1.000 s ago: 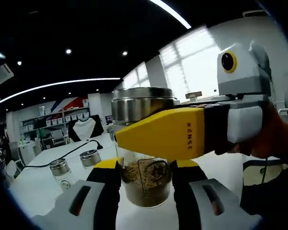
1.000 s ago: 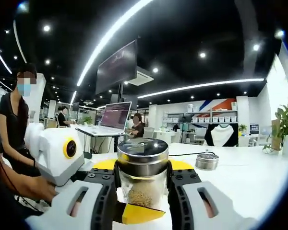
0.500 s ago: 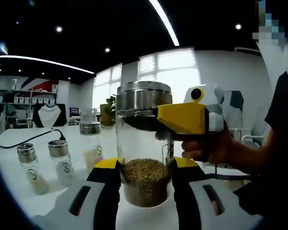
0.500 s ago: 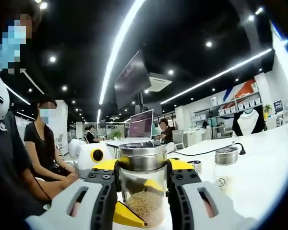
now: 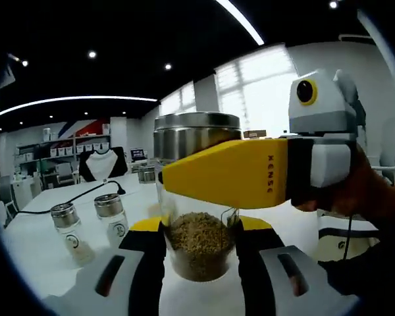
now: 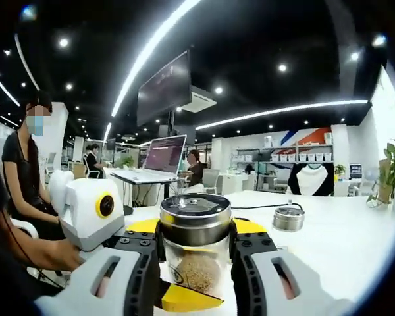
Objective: Rotate the seasoning bottle until the label or dispensing opening points toward the visible target arrow and the bottle remains upright within the marked orientation range
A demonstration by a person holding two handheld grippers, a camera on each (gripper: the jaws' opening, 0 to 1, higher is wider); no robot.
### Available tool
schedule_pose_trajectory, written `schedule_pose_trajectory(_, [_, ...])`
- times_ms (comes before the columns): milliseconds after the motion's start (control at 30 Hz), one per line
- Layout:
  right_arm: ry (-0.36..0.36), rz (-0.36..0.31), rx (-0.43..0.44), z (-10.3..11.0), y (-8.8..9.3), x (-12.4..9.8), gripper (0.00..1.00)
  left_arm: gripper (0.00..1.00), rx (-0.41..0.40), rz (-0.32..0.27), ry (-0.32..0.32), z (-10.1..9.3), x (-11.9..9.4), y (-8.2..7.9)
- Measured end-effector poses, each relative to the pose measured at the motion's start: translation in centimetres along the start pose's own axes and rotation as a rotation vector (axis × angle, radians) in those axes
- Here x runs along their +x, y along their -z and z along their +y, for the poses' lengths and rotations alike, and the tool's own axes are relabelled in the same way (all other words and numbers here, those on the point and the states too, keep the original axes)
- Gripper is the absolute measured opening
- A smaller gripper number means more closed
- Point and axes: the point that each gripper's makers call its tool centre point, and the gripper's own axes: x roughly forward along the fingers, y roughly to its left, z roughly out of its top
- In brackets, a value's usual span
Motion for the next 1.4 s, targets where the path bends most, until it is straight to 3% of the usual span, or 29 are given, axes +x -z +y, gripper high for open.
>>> schedule_pose_trajectory(100, [0.021,0.031,-0.006,-0.1,0.4,0.1,0.38,0.44,0.027,0.02,-0.004,0.3,0.0,0.4])
schedule_pose_trajectory(233, [0.059,0.006,0.065,-0.9,0.1,0.1,0.37,0.44,-0.044,-0.039,0.066,-0.1,0.1,0.0])
schedule_pose_trajectory(400, [0.067,0.009,0.096,-1.8,-0.3,0.3,0.37,0.45,-0.014,-0.059,0.043,0.2,0.1,-0.3])
schedule_pose_trajectory(667, [0.136,0.021,0.121,-4.6,-0.4,-0.1,0.37,0.71,-0.027,-0.077,0.0,1.5,0.0,-0.5])
schedule_pose_trajectory(833, [0.179,0.03,0.115,-7.4,0.0,-0.9,0.37,0.81,-0.015,-0.062,-0.007,1.8,-0.1,-0.4])
schedule_pose_trajectory(1000, [0.257,0.042,0.114,-10.9,0.2,-2.2,0.38,0.99,-0.033,-0.064,-0.052,3.3,-0.4,-0.4])
schedule_pose_trajectory(1133, [0.293,0.053,0.102,-13.7,0.6,-2.8,0.38,1.0,-0.054,-0.066,-0.063,4.2,-1.0,-0.4])
schedule_pose_trajectory(1400, [0.266,0.041,0.174,-18.4,2.0,-2.9,0.38,1.0,-0.08,-0.073,-0.081,5.1,-1.5,-0.6])
